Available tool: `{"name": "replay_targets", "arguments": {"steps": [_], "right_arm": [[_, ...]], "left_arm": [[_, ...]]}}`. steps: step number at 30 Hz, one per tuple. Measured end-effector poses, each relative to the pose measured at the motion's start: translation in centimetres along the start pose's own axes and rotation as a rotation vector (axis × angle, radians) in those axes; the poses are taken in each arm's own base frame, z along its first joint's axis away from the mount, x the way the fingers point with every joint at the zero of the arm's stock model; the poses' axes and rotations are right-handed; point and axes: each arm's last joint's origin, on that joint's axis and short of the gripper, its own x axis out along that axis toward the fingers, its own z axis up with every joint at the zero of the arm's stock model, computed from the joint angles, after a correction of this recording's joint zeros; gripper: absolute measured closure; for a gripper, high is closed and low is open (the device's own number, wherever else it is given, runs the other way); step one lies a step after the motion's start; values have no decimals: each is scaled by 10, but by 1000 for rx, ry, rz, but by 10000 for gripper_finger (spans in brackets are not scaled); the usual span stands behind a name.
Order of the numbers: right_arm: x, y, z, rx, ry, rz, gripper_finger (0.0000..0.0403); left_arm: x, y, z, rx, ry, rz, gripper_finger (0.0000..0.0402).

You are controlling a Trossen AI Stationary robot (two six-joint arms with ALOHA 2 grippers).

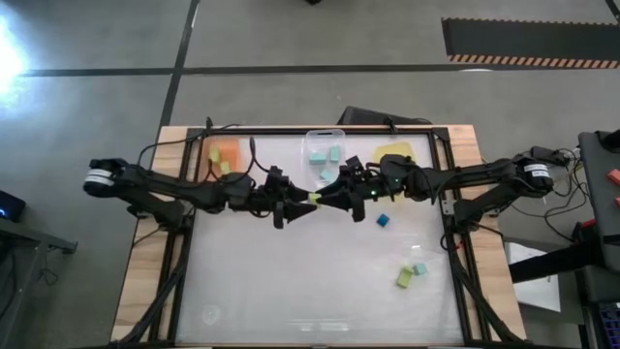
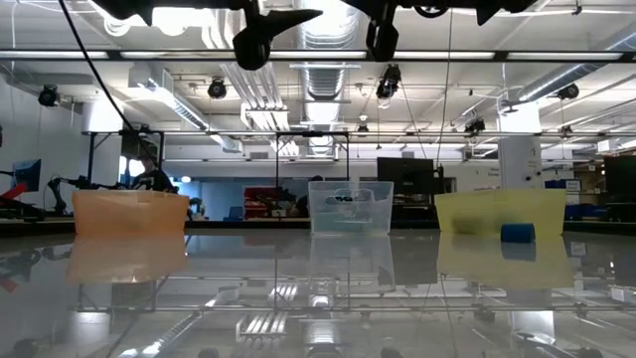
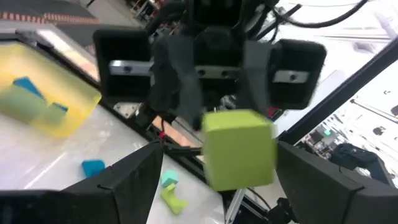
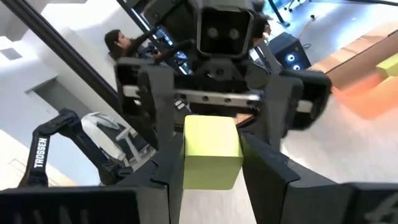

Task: Sort & place blocks by color
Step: Put the light green block into the orange bin

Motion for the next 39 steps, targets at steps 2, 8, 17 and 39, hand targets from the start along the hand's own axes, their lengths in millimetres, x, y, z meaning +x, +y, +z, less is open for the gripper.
{"name": "replay_targets", "arguments": {"steps": [2, 8, 17, 39], "right_arm": [[0, -1, 0, 1, 2, -3, 285], [0, -2, -2, 8, 27, -22, 285], [0, -3, -3, 1, 30, -27, 258], [-48, -15, 22, 41, 80, -240, 184]], "left_arm": [[3, 1, -2, -15, 7, 6, 118], [4, 2, -2, -41, 9, 5, 172], [2, 1, -1, -44, 7, 4, 285], [-64, 78, 14, -272, 372, 826, 285]]}}
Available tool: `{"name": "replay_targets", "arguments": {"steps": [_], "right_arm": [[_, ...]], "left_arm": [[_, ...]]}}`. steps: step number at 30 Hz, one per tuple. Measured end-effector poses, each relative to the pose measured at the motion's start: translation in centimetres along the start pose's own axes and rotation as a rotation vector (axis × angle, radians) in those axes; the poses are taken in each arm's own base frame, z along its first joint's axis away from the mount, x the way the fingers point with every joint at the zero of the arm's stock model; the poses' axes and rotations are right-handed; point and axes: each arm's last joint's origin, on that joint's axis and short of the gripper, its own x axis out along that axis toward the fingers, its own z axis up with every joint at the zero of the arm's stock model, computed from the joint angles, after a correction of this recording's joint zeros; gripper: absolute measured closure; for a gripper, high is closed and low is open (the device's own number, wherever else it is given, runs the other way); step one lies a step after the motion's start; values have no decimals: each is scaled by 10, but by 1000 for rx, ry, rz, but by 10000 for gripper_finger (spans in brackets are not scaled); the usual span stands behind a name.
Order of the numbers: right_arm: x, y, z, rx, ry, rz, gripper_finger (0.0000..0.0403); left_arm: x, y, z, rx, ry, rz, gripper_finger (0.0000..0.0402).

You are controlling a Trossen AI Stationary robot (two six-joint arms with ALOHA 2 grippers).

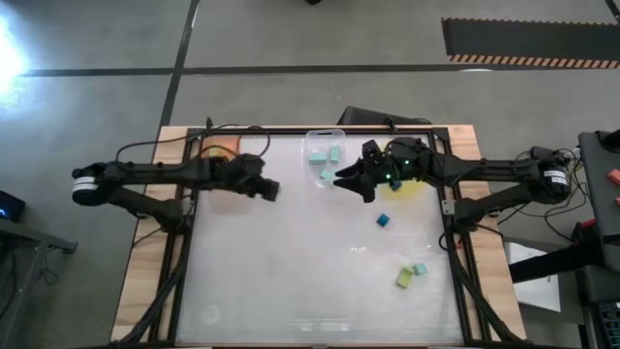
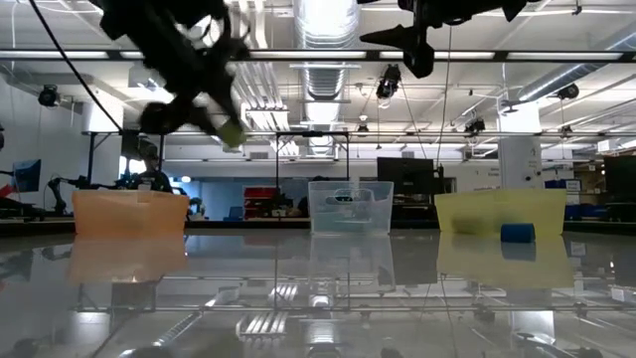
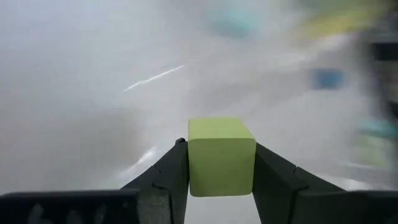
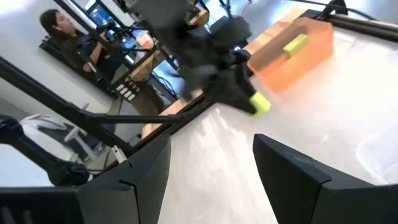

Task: Sort & place blocks by color
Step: Put the light green block into the orange bin

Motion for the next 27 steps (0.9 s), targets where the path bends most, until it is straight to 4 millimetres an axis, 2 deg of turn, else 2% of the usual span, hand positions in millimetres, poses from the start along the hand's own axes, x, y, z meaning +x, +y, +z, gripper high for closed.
{"name": "replay_targets", "arguments": {"steps": [4, 7, 16, 27], "right_arm": [[-1, 0, 1, -10, -12, -16, 183], [0, -1, 0, -9, -10, -21, 183], [3, -3, -1, 8, 2, -29, 183], [4, -4, -2, 15, 2, -31, 183]], "left_arm": [[-3, 41, 9, -115, 88, 283, 285], [-6, 60, 20, -175, 93, 378, 285], [-17, 99, 52, -277, 20, 466, 285], [-36, 135, 54, -265, 142, 638, 285]]}}
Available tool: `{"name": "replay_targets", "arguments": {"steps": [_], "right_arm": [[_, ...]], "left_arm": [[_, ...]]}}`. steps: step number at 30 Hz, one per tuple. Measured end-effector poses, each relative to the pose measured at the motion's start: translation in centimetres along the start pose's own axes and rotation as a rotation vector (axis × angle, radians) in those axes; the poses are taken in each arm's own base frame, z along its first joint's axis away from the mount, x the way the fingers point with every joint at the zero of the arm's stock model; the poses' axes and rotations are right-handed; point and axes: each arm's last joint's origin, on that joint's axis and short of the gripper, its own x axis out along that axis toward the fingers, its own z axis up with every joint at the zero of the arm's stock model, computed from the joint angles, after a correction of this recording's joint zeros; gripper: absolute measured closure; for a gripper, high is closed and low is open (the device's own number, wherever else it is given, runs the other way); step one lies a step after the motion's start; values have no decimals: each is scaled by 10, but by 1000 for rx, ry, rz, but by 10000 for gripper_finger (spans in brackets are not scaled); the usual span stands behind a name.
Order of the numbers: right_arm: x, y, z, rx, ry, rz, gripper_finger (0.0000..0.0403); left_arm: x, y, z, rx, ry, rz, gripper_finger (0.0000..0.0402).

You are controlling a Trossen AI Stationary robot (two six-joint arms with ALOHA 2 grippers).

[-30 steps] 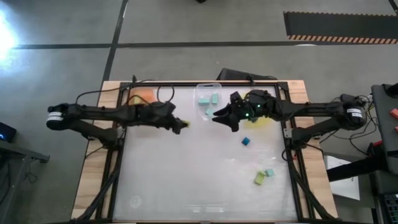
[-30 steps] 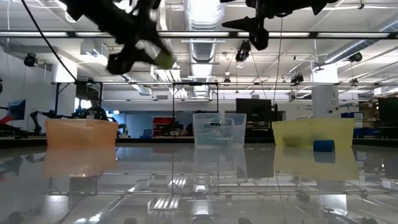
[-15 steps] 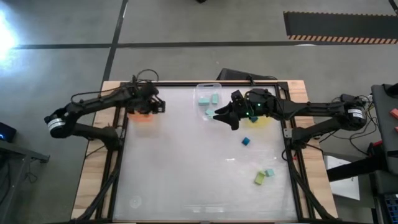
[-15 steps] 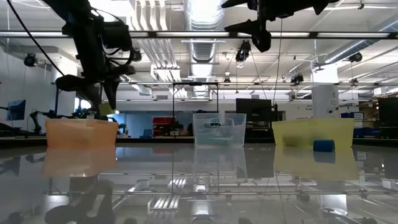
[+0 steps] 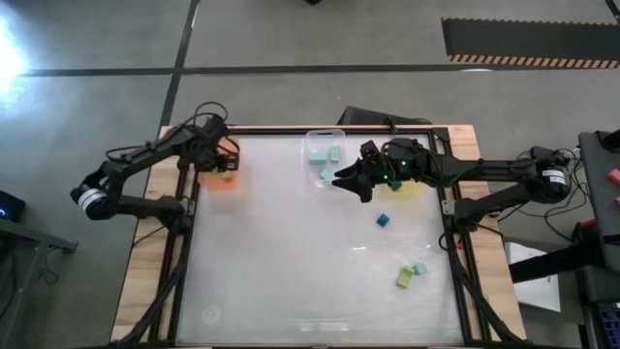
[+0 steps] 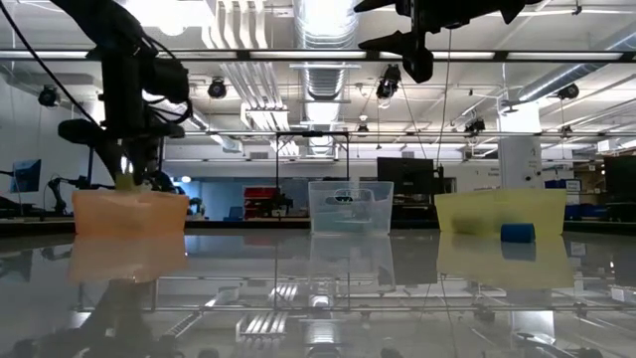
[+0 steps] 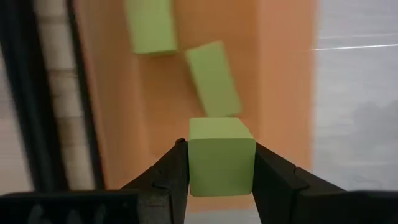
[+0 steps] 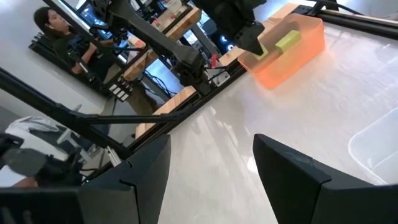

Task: Sort & place blocks by color
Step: Put the light green block into the orange bin, then put the blue block into the yellow bin

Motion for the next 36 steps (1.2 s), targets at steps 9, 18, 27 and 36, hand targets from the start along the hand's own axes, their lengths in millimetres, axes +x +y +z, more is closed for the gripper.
{"name": "replay_targets", "arguments": {"steps": [9, 18, 27, 36], "right_arm": [[0, 0, 0, -13, 0, -2, 183], [0, 0, 0, 5, 1, -2, 183], [0, -5, -7, 193, 64, -50, 183], [-13, -26, -42, 578, 352, -401, 183]], "left_arm": [[21, 17, 9, -4, 51, 86, 285], [34, 13, 15, 4, 63, 134, 216], [23, 11, 13, 7, 34, 80, 194], [-17, -3, -9, 15, -104, -129, 192]]}}
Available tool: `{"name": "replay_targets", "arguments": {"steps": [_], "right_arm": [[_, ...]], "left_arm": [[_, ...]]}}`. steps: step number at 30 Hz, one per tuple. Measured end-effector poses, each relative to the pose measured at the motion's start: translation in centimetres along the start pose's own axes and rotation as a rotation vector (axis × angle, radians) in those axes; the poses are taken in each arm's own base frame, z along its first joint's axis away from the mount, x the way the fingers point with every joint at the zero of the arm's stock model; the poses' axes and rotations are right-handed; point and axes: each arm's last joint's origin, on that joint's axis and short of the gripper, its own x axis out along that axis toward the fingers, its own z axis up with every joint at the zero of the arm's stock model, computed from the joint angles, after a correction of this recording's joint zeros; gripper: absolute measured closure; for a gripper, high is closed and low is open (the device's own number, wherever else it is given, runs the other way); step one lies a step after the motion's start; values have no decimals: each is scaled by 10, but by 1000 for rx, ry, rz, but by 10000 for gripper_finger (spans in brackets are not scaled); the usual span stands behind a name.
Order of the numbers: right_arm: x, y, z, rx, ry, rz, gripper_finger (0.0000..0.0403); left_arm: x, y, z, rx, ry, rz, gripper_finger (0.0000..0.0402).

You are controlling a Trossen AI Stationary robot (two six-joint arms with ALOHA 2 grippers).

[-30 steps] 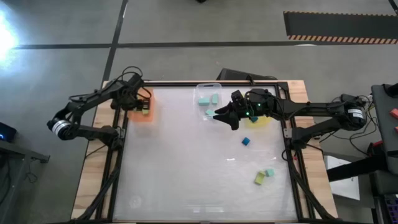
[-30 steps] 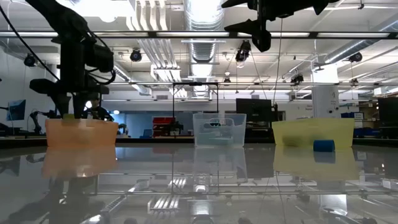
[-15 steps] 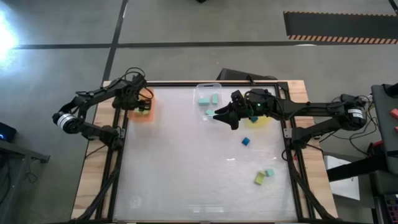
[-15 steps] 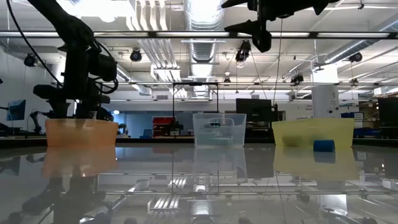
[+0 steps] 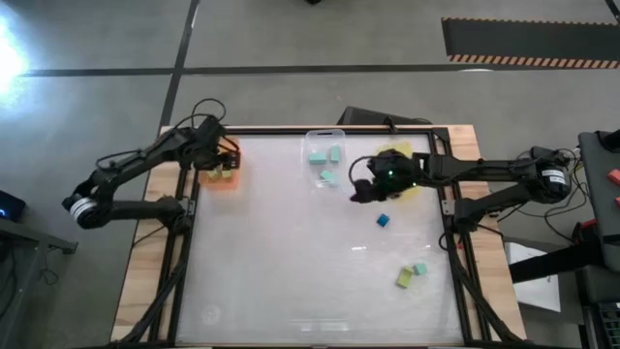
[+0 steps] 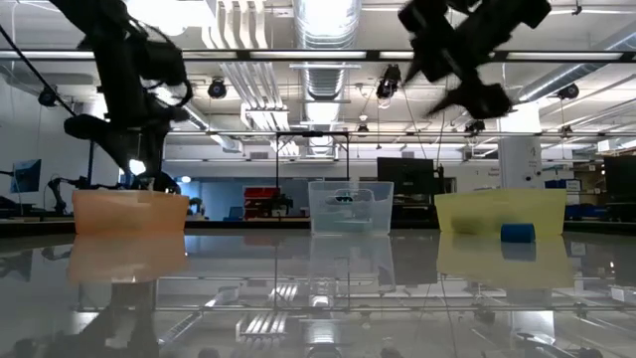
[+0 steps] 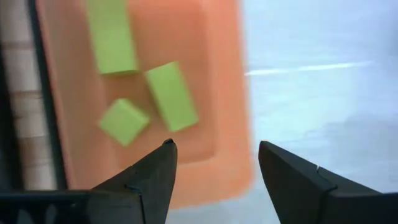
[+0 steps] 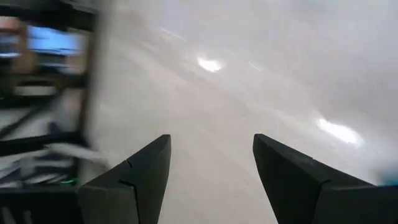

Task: Sort & place blocks by color
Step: Put the blue block into the yellow bin

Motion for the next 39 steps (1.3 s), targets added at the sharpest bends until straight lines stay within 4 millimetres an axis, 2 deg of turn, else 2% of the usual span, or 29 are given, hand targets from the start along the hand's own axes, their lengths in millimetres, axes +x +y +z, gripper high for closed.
{"name": "replay_targets", "arguments": {"steps": [6, 10, 16, 23, 39], "right_arm": [[-5, -38, -20, 160, 186, -419, 183], [-1, -50, -24, 172, 240, -588, 183], [27, -55, -22, 164, 274, -644, 183], [60, -66, -20, 171, 313, -721, 183], [79, -74, -18, 225, 262, -749, 183]], "left_arm": [[-26, -17, -17, -20, -128, -206, 192], [-38, -27, -19, -5, -235, -339, 192], [-45, -33, -15, -18, -334, -410, 192], [-38, -36, -13, -18, -328, -390, 192], [-29, -41, -10, -7, -305, -355, 191]]}}
